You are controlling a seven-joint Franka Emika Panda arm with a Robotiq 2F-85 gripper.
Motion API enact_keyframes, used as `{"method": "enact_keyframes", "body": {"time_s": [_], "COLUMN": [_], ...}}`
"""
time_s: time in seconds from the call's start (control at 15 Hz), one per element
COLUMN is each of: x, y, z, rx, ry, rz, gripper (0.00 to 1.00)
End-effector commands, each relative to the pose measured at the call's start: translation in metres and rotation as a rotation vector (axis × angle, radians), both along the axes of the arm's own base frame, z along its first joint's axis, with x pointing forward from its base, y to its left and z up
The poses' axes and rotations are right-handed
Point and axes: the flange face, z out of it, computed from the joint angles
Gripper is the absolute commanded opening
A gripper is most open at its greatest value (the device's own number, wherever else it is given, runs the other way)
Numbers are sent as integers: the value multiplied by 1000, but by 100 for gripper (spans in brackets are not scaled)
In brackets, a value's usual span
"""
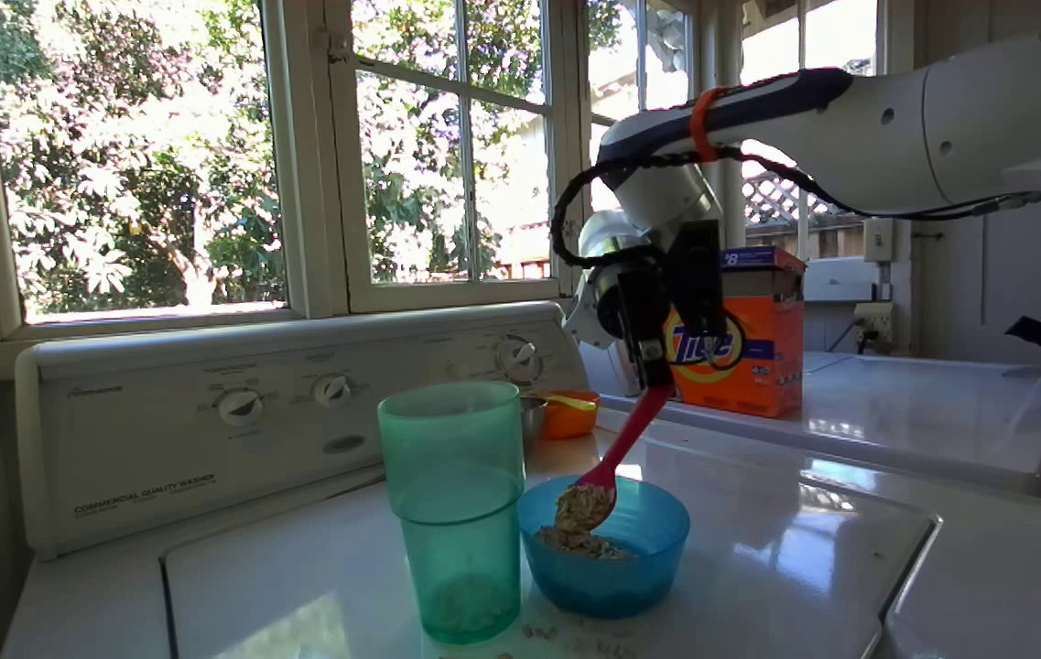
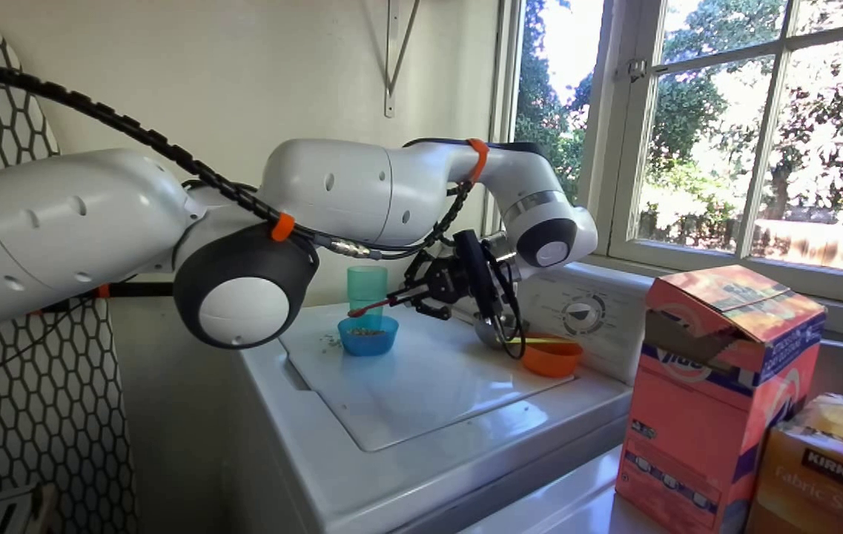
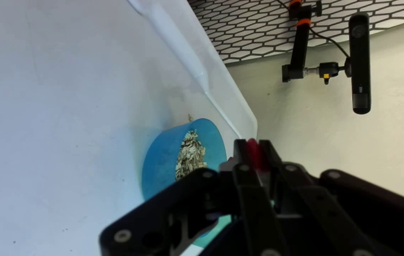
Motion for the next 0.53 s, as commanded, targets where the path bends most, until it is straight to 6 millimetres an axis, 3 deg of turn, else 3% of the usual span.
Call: {"method": "enact_keyframes", "body": {"time_s": [0.0,0.47], "x": [-4,-15], "y": [-1,-18], "z": [-6,-25], "rx": [24,112], "ry": [24,76], "rz": [18,29], "gripper": [3,3]}}
